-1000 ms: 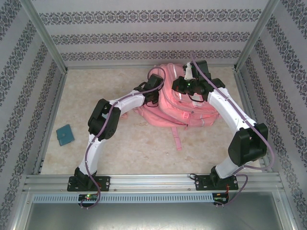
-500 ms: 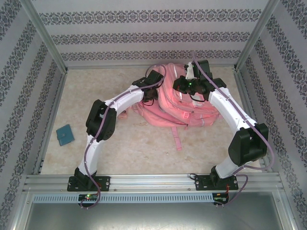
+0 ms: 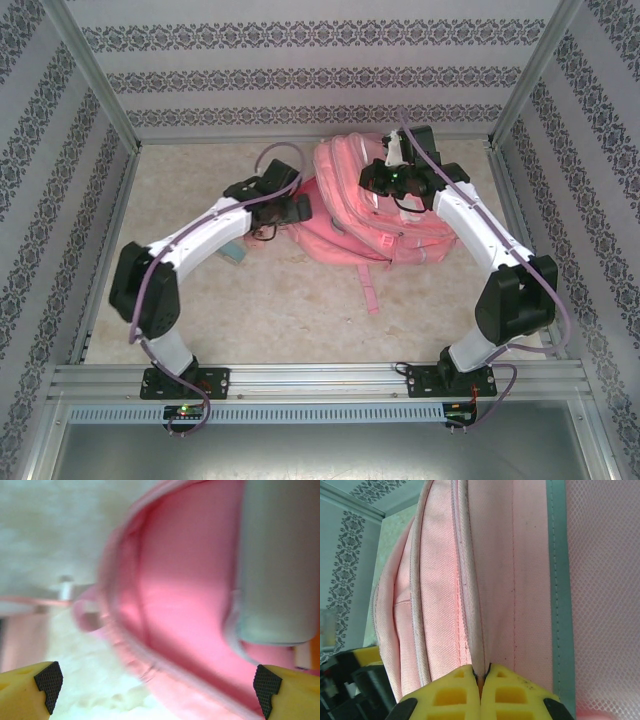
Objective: Pack books, pencil case, and school supplies into a backpack
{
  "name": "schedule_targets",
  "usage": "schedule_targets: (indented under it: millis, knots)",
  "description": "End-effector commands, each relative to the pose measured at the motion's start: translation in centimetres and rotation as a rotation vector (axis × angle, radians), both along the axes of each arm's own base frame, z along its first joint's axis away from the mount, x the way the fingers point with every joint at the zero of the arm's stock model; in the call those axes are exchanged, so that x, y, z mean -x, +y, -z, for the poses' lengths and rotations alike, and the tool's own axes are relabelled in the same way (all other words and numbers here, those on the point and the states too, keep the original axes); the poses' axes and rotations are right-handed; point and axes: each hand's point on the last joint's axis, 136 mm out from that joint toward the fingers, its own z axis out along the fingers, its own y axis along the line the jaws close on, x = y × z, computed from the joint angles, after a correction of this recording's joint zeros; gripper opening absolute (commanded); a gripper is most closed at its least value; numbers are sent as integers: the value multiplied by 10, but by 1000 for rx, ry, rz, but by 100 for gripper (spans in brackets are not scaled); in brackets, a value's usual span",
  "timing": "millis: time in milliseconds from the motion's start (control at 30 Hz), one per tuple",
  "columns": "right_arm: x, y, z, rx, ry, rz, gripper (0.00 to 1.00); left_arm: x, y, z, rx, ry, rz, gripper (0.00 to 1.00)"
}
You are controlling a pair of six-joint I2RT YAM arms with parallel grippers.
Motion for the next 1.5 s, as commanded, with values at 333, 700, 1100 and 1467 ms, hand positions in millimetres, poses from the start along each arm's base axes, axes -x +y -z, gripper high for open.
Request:
schedule_targets:
  millis: [333,700,1100,1467]
  knots:
    - [-1,37,-12,-19,-65,-84,0,51,145,21,-25,44,-584,77]
    - [3,36,-18,-13,-76,-95,0,39,154,67,-33,146,-663,65]
    - [4,36,-18,-14,-72,-97,0,23,150,105,-28,200,-665,64]
    - [2,34,-22,-11,-80,-92,0,41,165,94,-106,198,-683,29]
